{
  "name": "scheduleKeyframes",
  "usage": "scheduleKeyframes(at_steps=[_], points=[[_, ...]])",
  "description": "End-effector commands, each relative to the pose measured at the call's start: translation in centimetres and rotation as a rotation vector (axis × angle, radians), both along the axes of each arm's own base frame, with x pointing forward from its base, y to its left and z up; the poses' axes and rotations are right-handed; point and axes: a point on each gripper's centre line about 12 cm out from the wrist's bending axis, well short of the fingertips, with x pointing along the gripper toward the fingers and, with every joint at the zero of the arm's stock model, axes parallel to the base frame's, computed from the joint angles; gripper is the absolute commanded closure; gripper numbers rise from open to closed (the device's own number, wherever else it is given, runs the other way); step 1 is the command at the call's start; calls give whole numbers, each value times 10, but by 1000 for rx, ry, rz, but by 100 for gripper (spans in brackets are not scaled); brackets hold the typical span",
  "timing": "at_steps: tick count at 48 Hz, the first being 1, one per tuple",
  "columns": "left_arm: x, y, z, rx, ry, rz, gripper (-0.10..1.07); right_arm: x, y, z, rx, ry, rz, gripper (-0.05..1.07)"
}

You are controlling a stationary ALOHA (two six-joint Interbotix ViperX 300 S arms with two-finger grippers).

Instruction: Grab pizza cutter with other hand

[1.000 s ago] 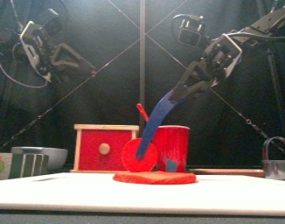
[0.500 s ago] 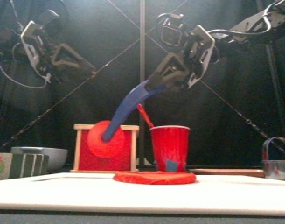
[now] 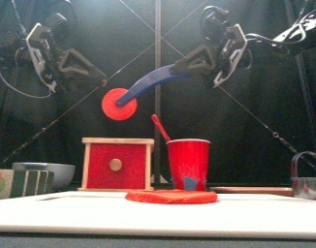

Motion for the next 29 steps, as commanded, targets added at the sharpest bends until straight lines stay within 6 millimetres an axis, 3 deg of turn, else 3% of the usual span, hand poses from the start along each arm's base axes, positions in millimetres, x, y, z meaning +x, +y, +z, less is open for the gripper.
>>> scheduleKeyframes(at_steps=[1, 16, 29], points=[[6, -1, 6, 1, -15, -3, 38, -7, 1, -6, 35, -53, -43, 66], [37, -13, -10, 58, 73, -60, 35, 6, 32, -34, 41, -24, -19, 66], [62, -32, -42, 20, 200, -89, 12, 21, 38, -45, 50, 10, -9, 66]])
